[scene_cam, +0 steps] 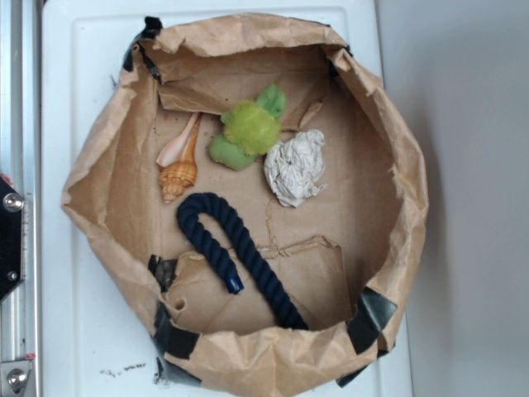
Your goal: Grab the green animal.
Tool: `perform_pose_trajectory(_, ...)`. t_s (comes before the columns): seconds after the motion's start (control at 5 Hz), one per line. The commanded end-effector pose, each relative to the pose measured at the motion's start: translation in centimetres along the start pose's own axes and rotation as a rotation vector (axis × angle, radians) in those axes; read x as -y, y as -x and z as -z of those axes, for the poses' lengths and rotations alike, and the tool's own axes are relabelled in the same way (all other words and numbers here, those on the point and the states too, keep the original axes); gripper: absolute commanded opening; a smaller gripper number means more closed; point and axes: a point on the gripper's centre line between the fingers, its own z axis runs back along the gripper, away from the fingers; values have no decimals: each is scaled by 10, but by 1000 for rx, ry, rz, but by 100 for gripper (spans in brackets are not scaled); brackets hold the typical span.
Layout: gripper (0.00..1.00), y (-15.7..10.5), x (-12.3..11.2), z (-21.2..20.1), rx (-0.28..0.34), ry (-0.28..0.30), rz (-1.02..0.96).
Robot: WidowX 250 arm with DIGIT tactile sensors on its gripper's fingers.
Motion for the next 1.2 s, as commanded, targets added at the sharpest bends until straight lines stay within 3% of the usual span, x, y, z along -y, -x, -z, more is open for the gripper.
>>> perform_pose_trajectory(0.0, 100, 0, 0, 0, 0, 0, 0)
perform_pose_trajectory(0.2, 100, -48, -7, 16, 93, -63, -30)
perform_pose_trajectory(0.4, 100, -79, -15, 28, 111, -41, -34)
perform_pose_trajectory(0.6, 100, -103, -27, 33, 181, 2, -23)
perform_pose_trajectory(0.8, 100, -122, -45, 48, 212, 32, -27)
perform_pose_trajectory(1.0, 100, -138, -58, 69, 216, 26, -51)
